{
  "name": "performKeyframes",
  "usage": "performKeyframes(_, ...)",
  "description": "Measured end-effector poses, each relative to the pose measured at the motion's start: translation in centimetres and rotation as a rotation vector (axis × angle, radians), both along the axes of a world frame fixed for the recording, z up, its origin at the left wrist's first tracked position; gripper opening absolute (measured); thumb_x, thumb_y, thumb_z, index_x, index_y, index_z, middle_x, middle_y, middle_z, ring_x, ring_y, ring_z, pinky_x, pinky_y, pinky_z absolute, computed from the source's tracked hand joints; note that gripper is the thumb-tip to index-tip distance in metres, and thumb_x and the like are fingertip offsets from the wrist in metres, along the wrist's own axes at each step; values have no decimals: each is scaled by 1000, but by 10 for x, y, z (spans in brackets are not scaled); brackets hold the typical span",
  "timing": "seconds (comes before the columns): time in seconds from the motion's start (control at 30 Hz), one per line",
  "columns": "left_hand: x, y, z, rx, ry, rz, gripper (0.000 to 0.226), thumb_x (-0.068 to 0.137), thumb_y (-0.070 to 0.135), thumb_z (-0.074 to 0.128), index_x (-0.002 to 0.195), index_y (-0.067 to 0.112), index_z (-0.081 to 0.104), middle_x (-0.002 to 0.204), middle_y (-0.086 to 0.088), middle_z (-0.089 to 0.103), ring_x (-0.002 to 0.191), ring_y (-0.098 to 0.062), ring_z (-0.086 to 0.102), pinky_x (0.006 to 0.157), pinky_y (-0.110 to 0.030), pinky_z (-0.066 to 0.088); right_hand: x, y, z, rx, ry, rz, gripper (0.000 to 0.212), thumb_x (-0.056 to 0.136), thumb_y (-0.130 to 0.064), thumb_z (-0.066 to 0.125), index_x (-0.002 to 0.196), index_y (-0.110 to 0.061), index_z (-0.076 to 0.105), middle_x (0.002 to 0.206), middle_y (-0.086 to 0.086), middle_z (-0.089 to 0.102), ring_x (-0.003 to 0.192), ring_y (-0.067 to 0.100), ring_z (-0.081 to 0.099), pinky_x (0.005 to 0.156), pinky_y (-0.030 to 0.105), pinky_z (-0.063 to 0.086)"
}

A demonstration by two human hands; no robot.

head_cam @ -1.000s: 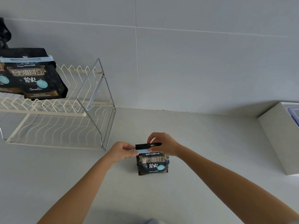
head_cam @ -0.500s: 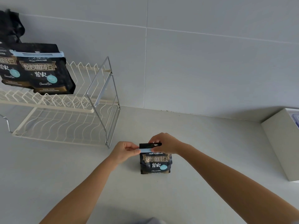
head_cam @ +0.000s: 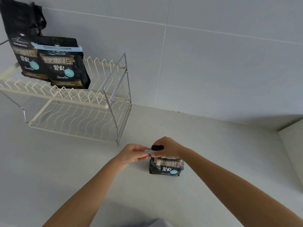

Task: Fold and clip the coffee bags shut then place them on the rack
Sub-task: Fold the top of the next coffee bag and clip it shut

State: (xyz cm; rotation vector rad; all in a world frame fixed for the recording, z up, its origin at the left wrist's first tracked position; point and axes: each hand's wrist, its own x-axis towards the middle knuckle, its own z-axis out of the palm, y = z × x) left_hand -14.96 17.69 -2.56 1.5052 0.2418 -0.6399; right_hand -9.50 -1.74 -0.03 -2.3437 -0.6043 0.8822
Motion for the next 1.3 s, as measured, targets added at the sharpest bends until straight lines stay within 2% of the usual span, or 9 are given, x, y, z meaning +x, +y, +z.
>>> performKeyframes(0.2, 1, -2, 2, 132, -37, 55, 3, 79, 8, 70, 79, 8, 73, 75, -8, 75, 68, -13, 70, 65, -19, 56, 3, 4, -1, -60, -42, -4, 25, 77, -42, 68, 86, -19, 64, 77, -3, 62, 72, 16, 57, 67, 34, 45)
performKeyframes(0.3, 2, -2, 7, 169, -74, 38, 6, 82, 7, 67, 79, 9, 72, 71, -2, 75, 64, -10, 69, 63, -16, 55, 6, 9, 3, -89, -72, 16, 26, 75, -41, 68, 93, -22, 64, 90, -2, 66, 84, 20, 61, 77, 40, 50)
performKeyframes(0.4, 2, -4, 11, 219, -100, 20, 4, 81, 9, 68, 83, 8, 71, 72, -2, 73, 64, -6, 66, 66, -15, 53, 6, 10, 4, -88, -77, 6, 26, 74, -42, 68, 93, -24, 65, 90, -3, 67, 86, 20, 61, 80, 43, 52)
performKeyframes(0.53, 2, -11, 14, 332, -190, -3, 17, 76, 12, 73, 92, 8, 71, 90, -8, 74, 85, -15, 69, 82, -22, 48, 2, 9, 2, -111, -114, -20, 24, 76, -50, 62, 89, -30, 64, 84, -8, 64, 84, 17, 60, 73, 35, 49)
performKeyframes(0.63, -1, -19, 13, 377, -254, 103, 11, 75, 14, 73, 86, 11, 73, 87, -7, 75, 86, -16, 70, 83, -26, 51, 2, 9, 3, -107, -149, -53, 19, 76, -47, 61, 86, -31, 63, 79, -11, 62, 82, 15, 59, 65, 29, 42)
performKeyframes(0.83, -8, -31, 11, 441, -283, 280, 8, 73, 14, 74, 71, 22, 72, 70, 2, 73, 74, -13, 70, 73, -22, 52, 0, 10, 5, -119, -169, -82, 18, 78, -47, 61, 84, -30, 63, 79, -9, 63, 81, 15, 60, 64, 28, 41)
performKeyframes(1.0, -9, -30, 12, 465, -290, 275, 17, 72, 14, 74, 62, 26, 69, 57, 9, 68, 58, -5, 63, 57, -7, 44, -3, 11, 7, -131, -207, -84, 19, 79, -46, 62, 85, -28, 65, 77, -9, 62, 77, 15, 58, 64, 27, 37)
performKeyframes(1.17, -6, -25, 16, 417, -273, 198, 13, 75, 8, 72, 69, 20, 70, 67, -8, 72, 65, -15, 67, 73, -27, 53, -4, 9, 6, -137, -210, -105, 23, 79, -51, 62, 84, -28, 64, 73, -11, 60, 74, 14, 57, 64, 28, 37)
performKeyframes(1.3, -7, -28, 15, 524, -354, 186, 6, 75, 12, 73, 75, 18, 72, 62, 3, 69, 65, -9, 67, 62, -8, 46, -5, 10, 2, -153, -224, -134, 29, 79, -57, 60, 84, -29, 63, 73, -12, 59, 75, 15, 56, 71, 30, 36)
